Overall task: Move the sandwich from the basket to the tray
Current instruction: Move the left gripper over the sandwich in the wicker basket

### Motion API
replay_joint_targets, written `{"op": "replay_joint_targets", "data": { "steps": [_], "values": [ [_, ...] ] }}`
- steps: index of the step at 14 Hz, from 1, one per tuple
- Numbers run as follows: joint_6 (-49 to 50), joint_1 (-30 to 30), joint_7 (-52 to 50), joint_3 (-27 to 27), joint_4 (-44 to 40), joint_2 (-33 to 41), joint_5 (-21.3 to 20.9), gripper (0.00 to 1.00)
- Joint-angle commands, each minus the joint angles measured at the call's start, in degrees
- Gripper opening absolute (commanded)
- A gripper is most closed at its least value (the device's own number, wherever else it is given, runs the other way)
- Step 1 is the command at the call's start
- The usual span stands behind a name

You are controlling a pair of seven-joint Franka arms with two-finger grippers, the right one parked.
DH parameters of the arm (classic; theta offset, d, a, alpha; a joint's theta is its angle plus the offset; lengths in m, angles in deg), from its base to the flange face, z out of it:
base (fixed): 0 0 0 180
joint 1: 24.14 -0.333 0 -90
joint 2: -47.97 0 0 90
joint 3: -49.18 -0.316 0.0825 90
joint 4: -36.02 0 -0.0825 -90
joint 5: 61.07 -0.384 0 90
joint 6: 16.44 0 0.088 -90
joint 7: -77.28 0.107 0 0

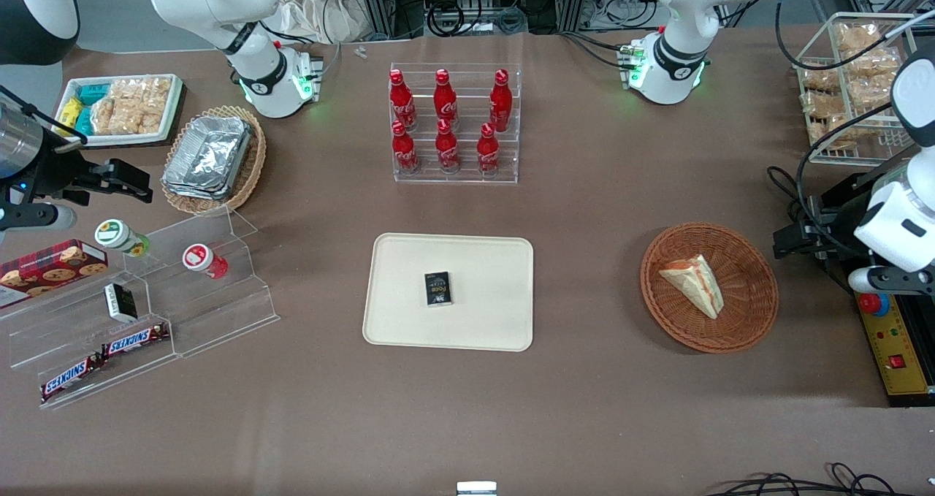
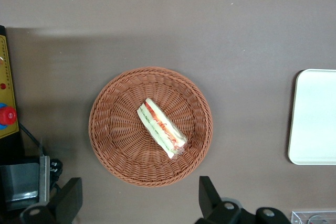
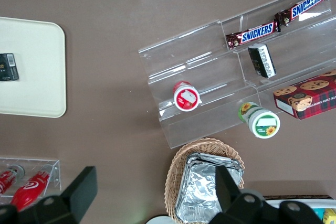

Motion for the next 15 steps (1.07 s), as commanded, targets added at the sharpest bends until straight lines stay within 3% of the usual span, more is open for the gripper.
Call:
{"op": "replay_joint_targets", "data": {
  "steps": [1,5,9,15],
  "values": [
    [1.7,-0.2,3.6,0.3,-1.7,-1.4,0.2,0.99],
    [1.8,-0.2,4.1,0.3,-1.4,-1.6,0.4,0.99],
    [0.5,-0.2,2.9,0.2,5.8,-1.1,0.5,0.99],
    [-15.5,-0.2,-13.3,0.3,20.4,0.5,2.5,0.98]
  ]
}}
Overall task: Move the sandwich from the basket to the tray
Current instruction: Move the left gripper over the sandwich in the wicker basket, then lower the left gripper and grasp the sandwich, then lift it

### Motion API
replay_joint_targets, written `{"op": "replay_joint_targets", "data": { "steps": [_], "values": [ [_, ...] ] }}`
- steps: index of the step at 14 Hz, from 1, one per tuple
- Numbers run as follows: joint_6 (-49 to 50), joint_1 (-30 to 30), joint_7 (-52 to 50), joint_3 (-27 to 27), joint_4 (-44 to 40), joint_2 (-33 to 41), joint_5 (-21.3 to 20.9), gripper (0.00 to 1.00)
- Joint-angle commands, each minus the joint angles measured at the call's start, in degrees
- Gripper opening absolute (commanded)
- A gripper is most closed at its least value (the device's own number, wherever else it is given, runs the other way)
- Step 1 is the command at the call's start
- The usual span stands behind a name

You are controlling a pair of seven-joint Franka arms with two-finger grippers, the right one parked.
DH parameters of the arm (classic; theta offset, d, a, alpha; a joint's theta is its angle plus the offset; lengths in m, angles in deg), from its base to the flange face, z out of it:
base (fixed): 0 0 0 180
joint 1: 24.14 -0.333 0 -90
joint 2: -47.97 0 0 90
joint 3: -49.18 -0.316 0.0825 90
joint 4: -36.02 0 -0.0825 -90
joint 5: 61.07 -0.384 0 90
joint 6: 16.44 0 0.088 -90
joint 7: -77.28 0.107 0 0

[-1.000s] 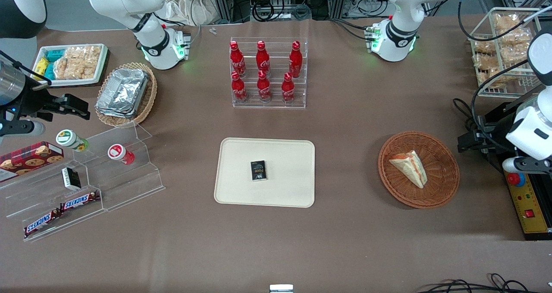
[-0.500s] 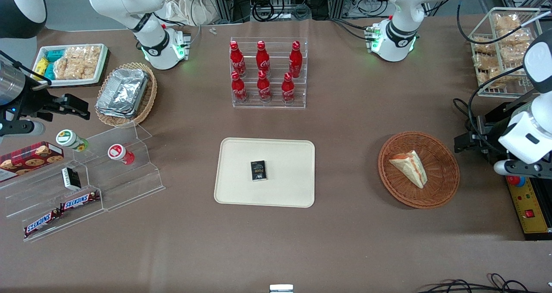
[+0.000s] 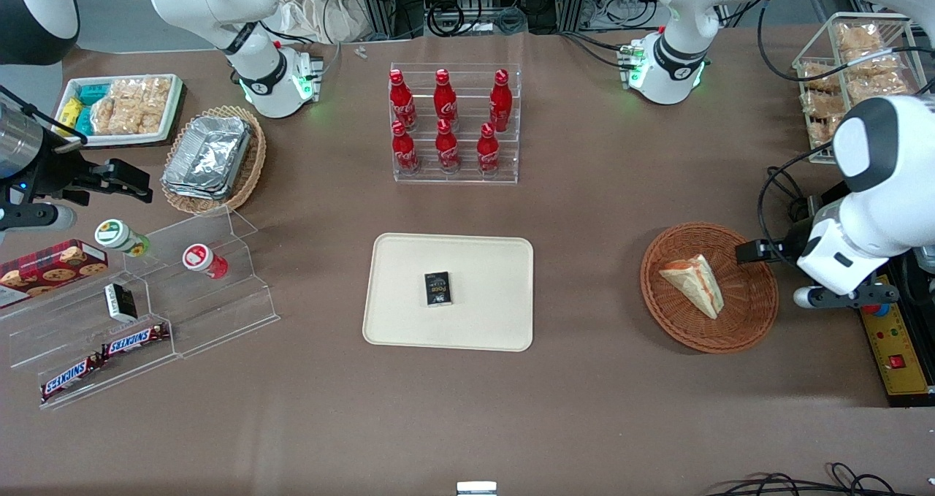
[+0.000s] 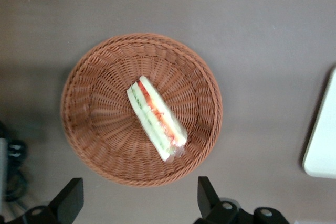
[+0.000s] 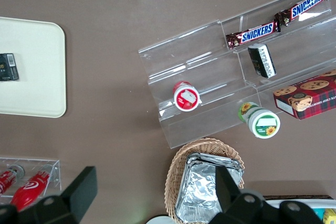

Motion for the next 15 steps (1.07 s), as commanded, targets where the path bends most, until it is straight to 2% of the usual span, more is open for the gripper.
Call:
{"op": "replay_joint_targets", "data": {
  "steps": [1,3,9,13,15],
  "values": [
    [-7.4,-0.2,-6.5,0.3,7.8,1.9,1.4,0.98],
    [-14.0,-0.2,-10.9,0.3,11.6,1.0,1.4,0.98],
    [-26.8,-0.2,-23.8,0.3,15.2,-4.8,1.5,0.98],
    [-28.6,-0.1,-25.0,0.4,15.5,-7.3,1.9,0.98],
    [-30.6,0.4,-25.1,0.5,16.2,-7.7,3.9,0.98]
  ]
}}
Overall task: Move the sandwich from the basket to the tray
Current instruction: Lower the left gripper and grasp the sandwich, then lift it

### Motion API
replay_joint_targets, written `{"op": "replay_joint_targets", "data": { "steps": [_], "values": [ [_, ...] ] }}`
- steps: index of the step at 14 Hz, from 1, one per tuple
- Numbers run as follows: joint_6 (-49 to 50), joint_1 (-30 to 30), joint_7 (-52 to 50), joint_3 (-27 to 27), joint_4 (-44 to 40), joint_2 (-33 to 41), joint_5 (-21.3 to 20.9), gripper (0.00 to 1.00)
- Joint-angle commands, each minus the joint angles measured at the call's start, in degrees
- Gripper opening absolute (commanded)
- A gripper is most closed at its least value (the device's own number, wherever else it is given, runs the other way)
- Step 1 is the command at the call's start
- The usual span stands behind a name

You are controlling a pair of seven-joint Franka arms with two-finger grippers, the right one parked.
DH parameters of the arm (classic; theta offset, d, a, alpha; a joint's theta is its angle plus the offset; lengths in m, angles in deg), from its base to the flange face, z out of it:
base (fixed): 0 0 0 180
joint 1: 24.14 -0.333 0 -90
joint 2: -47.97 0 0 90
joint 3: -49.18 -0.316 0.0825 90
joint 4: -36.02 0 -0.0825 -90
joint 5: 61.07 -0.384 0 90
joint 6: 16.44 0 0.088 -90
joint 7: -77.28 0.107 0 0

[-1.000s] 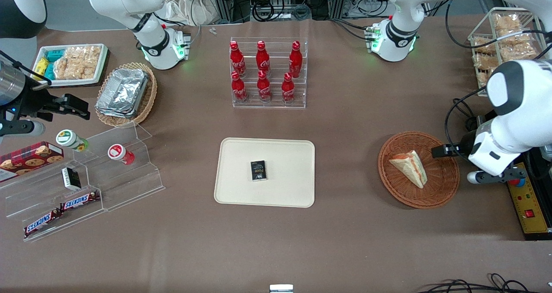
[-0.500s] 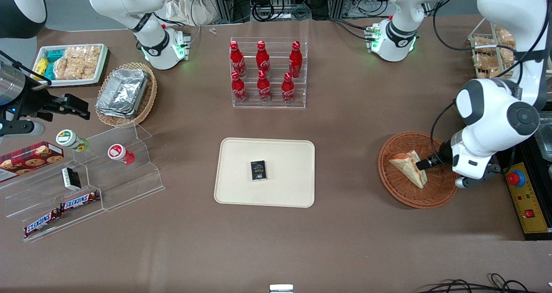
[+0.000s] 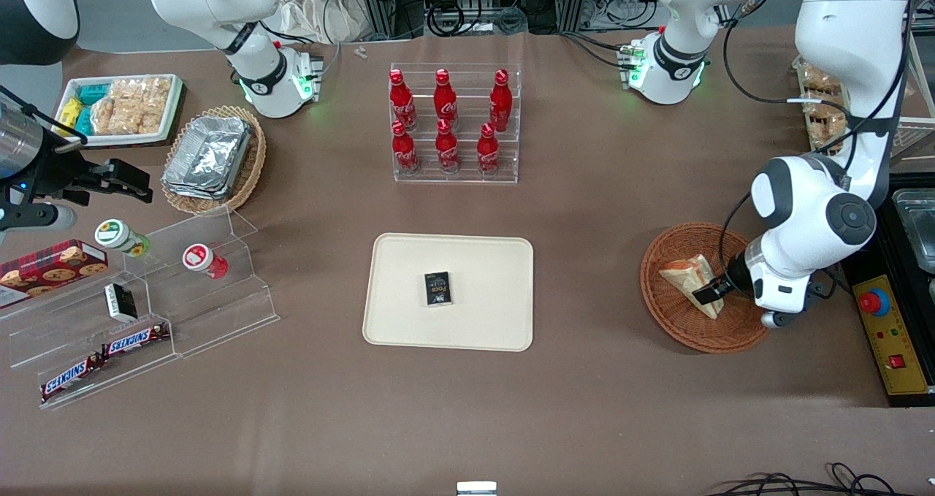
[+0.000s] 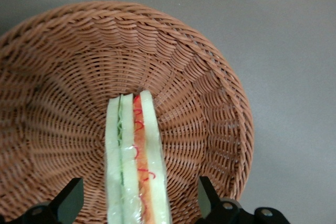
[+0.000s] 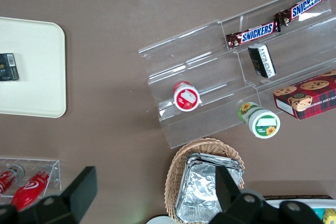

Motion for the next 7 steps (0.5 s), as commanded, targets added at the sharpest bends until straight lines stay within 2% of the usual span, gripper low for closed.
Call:
{"op": "replay_joint_targets", "data": {
  "steps": [1,4,6,7],
  "values": [
    [-3.2,0.5,-1.0,0.4,1.9,0.2,1.9,0.98],
    [-7.0,0.5,-1.2,0.4,5.4,0.1,1.9,0.98],
    [-8.9,0.6,-1.2,0.4,7.1,0.2,1.9,0.93],
    [-9.0,0.6,-1.2,0.4,7.1,0.2,1.8,0.85]
  ]
}}
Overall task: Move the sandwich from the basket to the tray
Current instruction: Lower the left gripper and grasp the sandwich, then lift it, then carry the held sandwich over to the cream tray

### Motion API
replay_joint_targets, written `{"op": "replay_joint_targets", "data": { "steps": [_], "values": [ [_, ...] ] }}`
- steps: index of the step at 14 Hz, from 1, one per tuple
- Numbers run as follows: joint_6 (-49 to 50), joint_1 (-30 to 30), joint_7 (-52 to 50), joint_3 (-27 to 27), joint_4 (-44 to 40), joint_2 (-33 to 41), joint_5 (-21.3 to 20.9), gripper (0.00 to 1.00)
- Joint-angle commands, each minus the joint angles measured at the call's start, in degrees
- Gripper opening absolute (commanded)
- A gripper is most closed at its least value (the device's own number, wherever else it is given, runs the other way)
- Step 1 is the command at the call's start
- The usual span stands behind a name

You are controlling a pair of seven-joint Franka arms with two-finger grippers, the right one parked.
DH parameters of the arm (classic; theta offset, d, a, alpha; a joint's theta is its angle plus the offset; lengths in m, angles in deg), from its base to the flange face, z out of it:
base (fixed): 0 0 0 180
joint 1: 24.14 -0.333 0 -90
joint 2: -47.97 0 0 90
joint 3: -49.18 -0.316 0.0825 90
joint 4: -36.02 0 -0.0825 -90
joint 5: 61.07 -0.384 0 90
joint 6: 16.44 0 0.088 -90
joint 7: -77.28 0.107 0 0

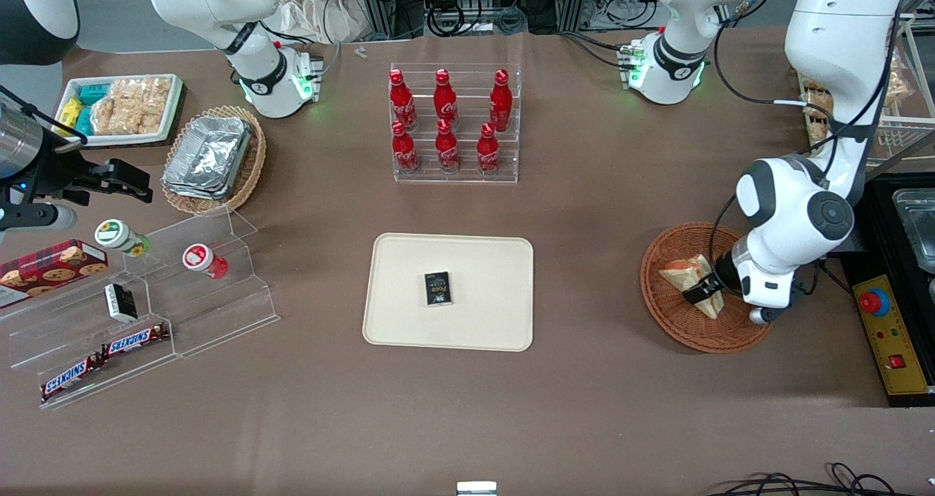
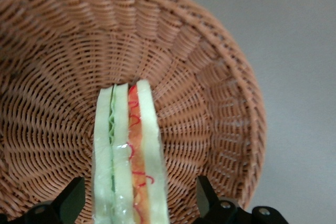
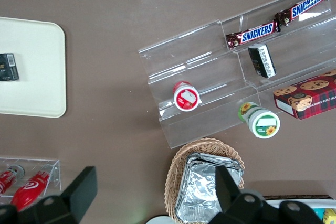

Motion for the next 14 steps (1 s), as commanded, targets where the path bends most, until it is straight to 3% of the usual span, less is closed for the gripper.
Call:
{"op": "replay_joint_targets", "data": {
  "steps": [1,5,6,7,11,14],
  "values": [
    [-1.9,0.4,-0.7,0.0,1.7,0.8,0.8,0.76],
    [0.3,1.1,0.3,0.6,1.7,3.0,0.6,0.29],
    [2.5,1.8,0.3,0.7,1.3,4.2,0.4,0.21],
    [5.3,2.2,0.2,0.7,0.5,5.7,0.3,0.17],
    [20.7,2.9,-0.7,0.8,-6.2,11.7,0.3,0.16],
    [35.1,2.9,-2.4,1.7,-17.8,12.3,0.4,0.16]
  ]
}}
